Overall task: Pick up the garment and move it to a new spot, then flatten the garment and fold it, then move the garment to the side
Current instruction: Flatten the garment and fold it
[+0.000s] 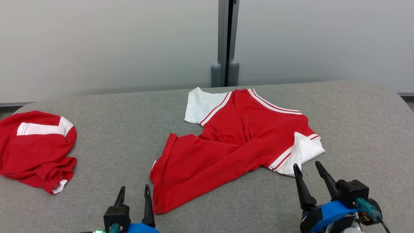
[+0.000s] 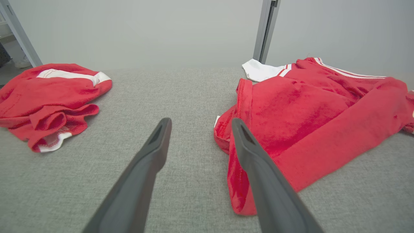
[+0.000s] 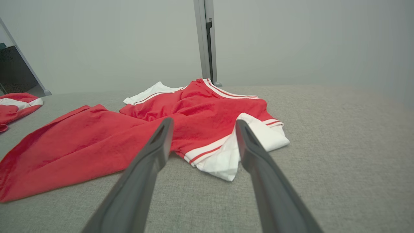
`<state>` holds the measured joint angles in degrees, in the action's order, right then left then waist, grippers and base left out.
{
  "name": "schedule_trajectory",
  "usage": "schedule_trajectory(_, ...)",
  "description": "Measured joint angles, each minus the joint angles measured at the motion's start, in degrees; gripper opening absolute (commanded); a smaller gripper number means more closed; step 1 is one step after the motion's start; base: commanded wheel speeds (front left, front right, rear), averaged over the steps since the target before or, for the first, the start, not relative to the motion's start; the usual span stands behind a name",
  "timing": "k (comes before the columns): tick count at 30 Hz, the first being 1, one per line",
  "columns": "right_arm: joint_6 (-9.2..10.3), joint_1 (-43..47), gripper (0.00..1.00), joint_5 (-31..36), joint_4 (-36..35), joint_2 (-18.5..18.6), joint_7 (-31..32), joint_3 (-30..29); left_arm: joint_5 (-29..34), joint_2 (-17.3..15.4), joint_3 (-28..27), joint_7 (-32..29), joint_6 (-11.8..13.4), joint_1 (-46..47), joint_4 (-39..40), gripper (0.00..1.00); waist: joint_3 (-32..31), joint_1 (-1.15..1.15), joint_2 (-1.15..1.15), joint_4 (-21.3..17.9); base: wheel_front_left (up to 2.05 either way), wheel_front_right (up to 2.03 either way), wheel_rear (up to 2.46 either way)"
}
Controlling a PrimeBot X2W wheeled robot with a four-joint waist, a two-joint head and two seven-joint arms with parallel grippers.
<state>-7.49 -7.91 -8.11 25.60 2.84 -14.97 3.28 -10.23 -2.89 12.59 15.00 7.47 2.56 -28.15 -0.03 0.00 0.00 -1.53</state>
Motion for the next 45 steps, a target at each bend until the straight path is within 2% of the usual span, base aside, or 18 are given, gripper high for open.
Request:
schedule_trajectory(12, 0.0, -0.1, 1.0, -0.6, 1.5, 0.0, 0.0, 0.5, -4.5, 0.0, 6.7, 0.0, -4.8, -0.1, -7.0, 1.0, 1.4, 0.0, 0.0, 0.1, 0.0, 0.0, 0.0)
schedule_trajectory(29, 0.0, -1.3, 1.0, -0.3, 1.9, 0.0, 0.0, 1.1, -8.2, 0.0, 9.7, 0.0, -4.8, 3.0, -11.5, 1.0, 4.5, 0.01, 0.0, -2.4, 0.0, 0.0, 0.0)
schedule_trajectory(30, 0.0, -1.4, 1.0, -0.4, 1.9, 0.0, 0.0, 1.2, -8.5, 0.0, 9.7, 0.0, -4.8, 3.3, -11.7, 0.91, 4.7, 0.01, 0.0, -2.6, 0.0, 0.0, 0.0)
schedule_trajectory(31, 0.0, -1.5, 1.0, -0.5, 1.8, 0.0, 0.0, 1.2, -8.6, 0.0, 9.7, 0.0, -4.7, 3.6, -11.7, 0.62, 4.8, 0.01, 0.0, -2.6, 0.0, 0.0, 0.0)
schedule_trajectory(32, 0.0, -1.7, 1.0, -0.5, 1.8, 0.0, 0.0, 1.1, -8.8, 0.0, 9.8, 0.0, -4.7, 3.8, -11.8, 0.49, 5.0, 0.01, 0.0, -2.7, 0.0, 0.0, 0.0)
schedule_trajectory(33, 0.0, -1.9, 1.0, -0.6, 1.8, 0.0, 0.0, 1.1, -9.1, 0.0, 9.9, 0.1, -4.7, 3.9, -12.1, 0.24, 5.1, 0.01, 0.0, -2.7, 0.0, 0.0, 0.0)
schedule_trajectory(34, 0.0, -2.0, 1.0, -0.7, 1.7, 0.0, 0.0, 1.0, -9.1, 0.0, 10.1, 0.1, -4.7, 4.0, -12.4, 0.05, 5.3, 0.0, 0.0, -2.8, 0.0, 0.0, 0.0)
schedule_trajectory(35, 0.0, -2.1, 1.0, -0.9, 1.7, 0.0, 0.0, 0.8, -9.4, 0.0, 10.1, 0.2, -4.6, 4.2, -12.7, 0.0, 5.5, 0.01, 0.0, -2.7, 0.0, 0.0, 0.0)
schedule_trajectory(40, 0.0, -3.1, 1.0, -1.6, 2.1, 0.0, 0.0, -1.2, -10.0, 0.0, 10.1, 0.3, -4.2, 4.8, -12.9, 0.0, 6.5, 0.0, 0.0, -1.9, 0.0, 0.0, 0.0)
schedule_trajectory(45, 0.0, -9.0, 1.0, -0.2, 5.7, 0.0, 0.0, -3.4, -9.0, 0.5, 9.7, 0.3, -3.9, 6.0, -12.7, 0.0, 8.2, 0.0, 0.0, -0.2, 0.0, 0.0, 0.0)
